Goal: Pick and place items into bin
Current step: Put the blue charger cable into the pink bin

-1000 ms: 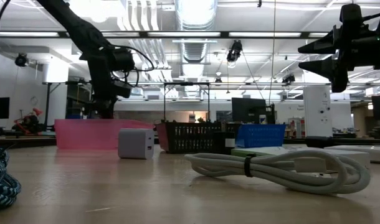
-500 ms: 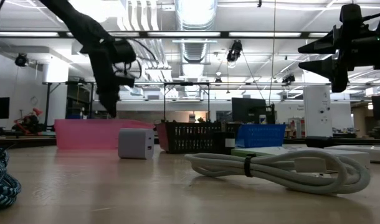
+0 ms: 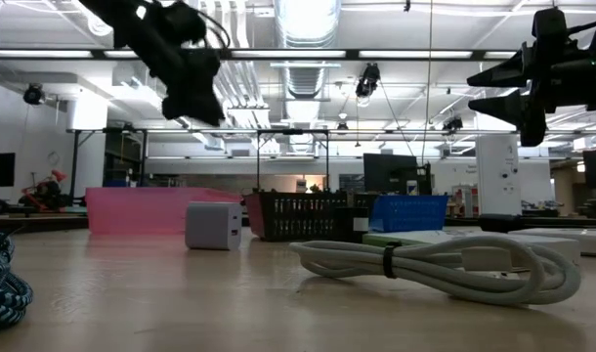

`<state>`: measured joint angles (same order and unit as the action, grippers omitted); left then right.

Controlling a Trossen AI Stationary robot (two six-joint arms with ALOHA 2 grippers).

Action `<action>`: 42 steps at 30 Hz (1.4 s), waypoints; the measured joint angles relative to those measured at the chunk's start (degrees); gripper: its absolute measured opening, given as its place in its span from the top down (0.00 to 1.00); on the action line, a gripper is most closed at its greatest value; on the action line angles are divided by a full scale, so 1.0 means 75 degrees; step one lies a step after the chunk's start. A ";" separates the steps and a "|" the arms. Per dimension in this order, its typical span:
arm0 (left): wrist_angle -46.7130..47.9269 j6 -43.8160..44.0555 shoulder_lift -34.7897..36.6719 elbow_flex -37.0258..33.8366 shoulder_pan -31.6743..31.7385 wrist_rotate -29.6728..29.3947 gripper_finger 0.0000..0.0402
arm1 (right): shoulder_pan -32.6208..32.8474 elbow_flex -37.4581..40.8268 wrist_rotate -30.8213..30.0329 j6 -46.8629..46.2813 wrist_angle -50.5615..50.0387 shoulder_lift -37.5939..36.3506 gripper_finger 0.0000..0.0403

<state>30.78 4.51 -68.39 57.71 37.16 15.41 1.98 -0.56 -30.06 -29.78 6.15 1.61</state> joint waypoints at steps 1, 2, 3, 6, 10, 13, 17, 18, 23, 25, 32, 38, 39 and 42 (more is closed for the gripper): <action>-0.0045 0.0169 0.0091 0.0000 -0.0155 0.0219 0.69 | 0.0000 0.0000 0.0000 0.0000 0.0000 0.0000 0.52; -0.0066 0.0348 0.0192 0.0003 -0.0325 0.0419 0.69 | 0.0000 0.0000 -0.0003 -0.0001 0.0000 0.0000 0.52; -0.0045 0.0489 0.0294 0.0002 -0.0494 0.0597 0.69 | 0.0000 0.0000 0.0000 -0.0003 0.0003 0.0000 0.52; -0.0043 0.0901 0.0603 0.0003 -0.1090 0.0824 0.69 | 0.0000 0.0000 0.0000 -0.0001 0.0003 0.0000 0.52; -0.0038 0.1375 0.0900 0.0003 -0.1927 0.0823 0.69 | 0.0000 0.0000 0.0000 -0.0002 0.0003 0.0000 0.52; -0.0040 0.1939 0.1025 0.0003 -0.2511 0.0816 0.69 | 0.0000 0.0000 0.0001 -0.0002 0.0002 0.0000 0.52; -0.0033 0.3074 0.0990 0.0000 -0.3129 0.0745 0.69 | 0.0000 0.0000 0.0003 -0.0003 0.0003 0.0000 0.52; -0.0019 0.3419 0.0964 0.0003 -0.3261 0.0742 0.69 | 0.0000 0.0000 0.0003 -0.0003 0.0003 0.0000 0.52; 0.0488 0.5521 0.0737 0.0000 -0.3921 0.0765 0.69 | 0.0000 0.0000 0.0006 -0.0003 0.0003 0.0000 0.52; 0.0752 0.6446 0.0660 0.0000 -0.4184 0.0870 0.69 | 0.0000 0.0000 0.0007 -0.0003 0.0003 0.0000 0.52; 0.1275 0.9302 0.0397 0.0000 -0.5249 0.1516 0.69 | 0.0000 0.0000 0.0007 -0.0003 0.0003 0.0000 0.52; 0.1672 1.0988 0.0069 0.0000 -0.5968 0.1540 0.69 | 0.0000 0.0000 0.0006 -0.0002 0.0003 0.0000 0.52; 0.1874 1.1227 -0.0013 0.0000 -0.6076 0.1529 0.69 | 0.0000 0.0000 0.0010 -0.0003 0.0000 0.0002 0.52; 0.2495 1.1863 -0.0278 0.0000 -0.6443 0.1497 0.69 | 0.0000 0.0000 0.0009 -0.0003 0.0000 0.0003 0.52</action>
<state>49.49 93.48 -70.48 57.71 -11.16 26.64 1.98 -0.56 -30.00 -29.80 6.15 1.63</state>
